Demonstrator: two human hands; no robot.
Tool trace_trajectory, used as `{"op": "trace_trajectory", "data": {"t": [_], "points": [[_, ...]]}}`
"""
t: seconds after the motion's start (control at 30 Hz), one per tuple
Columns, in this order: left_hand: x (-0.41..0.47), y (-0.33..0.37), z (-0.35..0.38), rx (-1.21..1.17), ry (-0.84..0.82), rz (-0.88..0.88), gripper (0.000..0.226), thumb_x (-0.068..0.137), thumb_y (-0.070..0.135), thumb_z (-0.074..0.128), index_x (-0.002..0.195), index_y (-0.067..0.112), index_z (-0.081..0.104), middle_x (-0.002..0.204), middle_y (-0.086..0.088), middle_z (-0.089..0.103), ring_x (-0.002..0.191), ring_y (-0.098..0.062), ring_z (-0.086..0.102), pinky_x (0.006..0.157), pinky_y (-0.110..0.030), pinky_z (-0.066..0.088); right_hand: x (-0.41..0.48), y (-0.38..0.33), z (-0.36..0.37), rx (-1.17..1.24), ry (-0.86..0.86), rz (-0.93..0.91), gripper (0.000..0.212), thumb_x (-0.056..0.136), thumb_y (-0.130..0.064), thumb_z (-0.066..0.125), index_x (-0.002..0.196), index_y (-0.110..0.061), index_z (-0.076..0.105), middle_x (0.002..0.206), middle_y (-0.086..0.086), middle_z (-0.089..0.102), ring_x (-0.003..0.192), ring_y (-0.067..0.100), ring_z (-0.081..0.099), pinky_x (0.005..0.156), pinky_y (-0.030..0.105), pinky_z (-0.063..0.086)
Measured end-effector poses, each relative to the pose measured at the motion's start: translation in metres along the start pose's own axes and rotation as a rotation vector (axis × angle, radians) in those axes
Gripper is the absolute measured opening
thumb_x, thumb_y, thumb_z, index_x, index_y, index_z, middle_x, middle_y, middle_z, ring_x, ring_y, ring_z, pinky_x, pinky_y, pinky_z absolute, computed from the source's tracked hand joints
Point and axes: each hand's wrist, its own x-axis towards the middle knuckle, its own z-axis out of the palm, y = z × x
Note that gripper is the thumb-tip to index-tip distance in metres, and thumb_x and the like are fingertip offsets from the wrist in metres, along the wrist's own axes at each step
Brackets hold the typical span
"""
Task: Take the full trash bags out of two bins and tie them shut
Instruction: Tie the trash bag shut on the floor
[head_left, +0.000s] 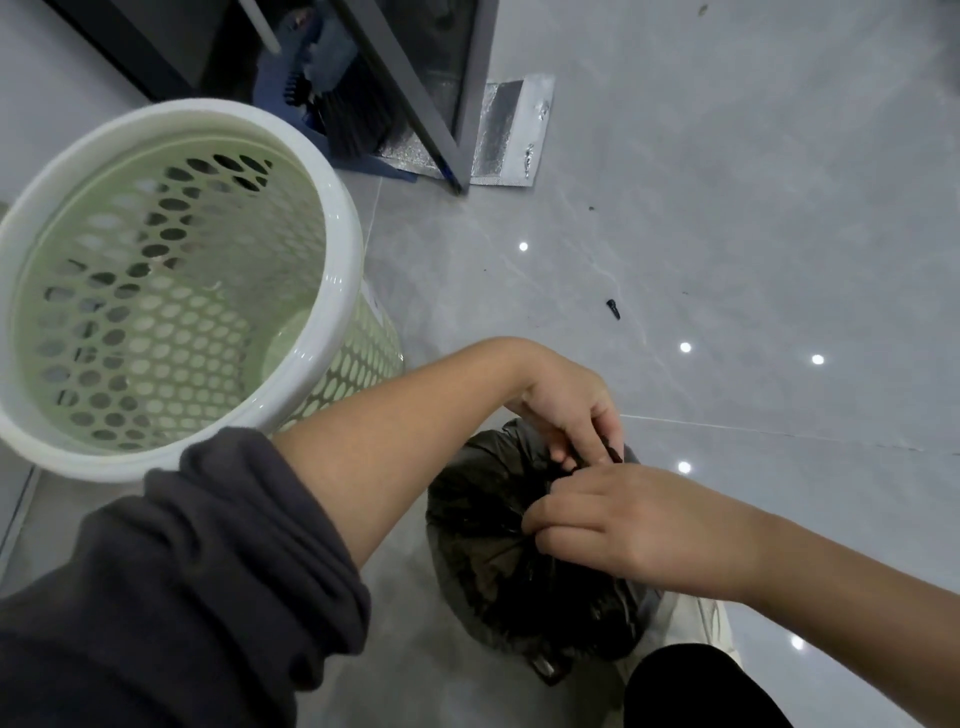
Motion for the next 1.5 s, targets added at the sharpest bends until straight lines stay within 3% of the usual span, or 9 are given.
{"op": "trace_trajectory", "data": {"t": [0.2,0.33,0.43,0.53,0.7,0.8,1.0,1.27,1.5], "points": [[0.003,0.019,0.000,0.162,-0.076,-0.005,0.014,0.088,-0.001,0.060,0.086,0.012,0.065,0.075,-0.003,0.062,0.054,-0.003,0.060,0.054,-0.015,0.051,0.007,-0.001,-0.004,-0.017,-0.150,-0.107,0.012,0.089,-0.003,0.051,0.087,-0.012,0.059,0.086,0.001,0.058,0.073,0.018,0.050,0.064,0.030,0.046],[0.002,0.031,0.003,0.239,-0.088,0.036,0.017,0.087,-0.006,0.057,0.085,0.009,0.065,0.074,-0.002,0.060,0.053,-0.002,0.059,0.057,-0.017,0.053,0.017,0.002,-0.016,0.021,-0.198,0.105,0.010,0.081,-0.024,0.054,0.081,-0.032,0.059,0.075,-0.012,0.059,0.063,0.010,0.057,0.052,0.032,0.052],[-0.005,0.039,-0.001,0.281,-0.069,0.055,0.018,0.087,-0.005,0.059,0.082,0.011,0.065,0.070,0.003,0.063,0.052,-0.001,0.061,0.059,-0.017,0.054,0.019,0.007,-0.013,0.025,-0.244,0.006,0.010,0.077,-0.011,0.059,0.077,-0.020,0.056,0.076,-0.004,0.053,0.062,0.015,0.052,0.049,0.037,0.051],[-0.012,0.041,-0.006,0.282,-0.011,0.078,0.016,0.086,-0.004,0.061,0.083,0.011,0.066,0.069,0.004,0.063,0.050,-0.001,0.060,0.058,-0.016,0.053,0.018,0.011,-0.018,-0.079,-0.110,0.153,0.011,0.078,-0.020,0.056,0.074,-0.031,0.056,0.069,-0.010,0.056,0.056,0.011,0.050,0.049,0.032,0.052],[-0.028,0.018,-0.013,0.023,0.282,0.163,0.009,0.088,0.000,0.061,0.090,0.007,0.066,0.069,0.001,0.062,0.049,-0.001,0.057,0.053,-0.014,0.049,-0.008,0.018,-0.013,-0.057,0.057,0.226,0.011,0.083,-0.005,0.058,0.088,-0.012,0.065,0.088,0.001,0.060,0.073,0.017,0.055,0.062,0.026,0.048],[-0.032,-0.001,-0.006,-0.233,0.562,0.246,0.009,0.088,-0.001,0.060,0.094,0.002,0.066,0.075,-0.005,0.063,0.048,-0.001,0.055,0.052,-0.014,0.049,-0.019,0.023,-0.001,0.149,0.379,0.501,0.013,0.090,-0.016,0.056,0.093,-0.015,0.069,0.095,-0.005,0.063,0.084,0.007,0.059,0.073,0.013,0.044],[-0.032,-0.017,0.024,-0.389,1.043,0.415,0.023,0.088,-0.001,0.058,0.087,0.019,0.069,0.078,0.003,0.066,0.056,-0.004,0.060,0.060,-0.019,0.052,-0.005,0.026,0.006,0.670,0.896,0.969,0.027,0.080,0.003,0.068,0.079,-0.024,0.072,0.083,-0.009,0.070,0.086,0.010,0.066,0.083,0.022,0.048],[-0.047,-0.020,0.041,0.219,0.990,0.483,0.039,0.085,0.015,0.058,0.123,0.023,0.061,0.109,0.008,0.048,0.102,-0.003,0.049,0.090,-0.010,0.037,-0.006,0.025,0.003,0.644,0.910,0.871,0.024,0.079,0.008,0.065,0.084,-0.013,0.073,0.088,-0.002,0.070,0.089,0.010,0.066,0.085,0.019,0.048],[-0.044,-0.021,0.038,0.010,1.006,0.447,0.006,0.084,0.012,0.068,0.089,0.011,0.070,0.086,0.005,0.060,0.071,-0.005,0.059,0.071,-0.017,0.048,-0.013,0.026,0.005,0.720,0.907,0.796,0.017,0.078,0.001,0.069,0.082,-0.014,0.074,0.089,-0.003,0.070,0.089,0.015,0.066,0.085,0.025,0.050]]}}
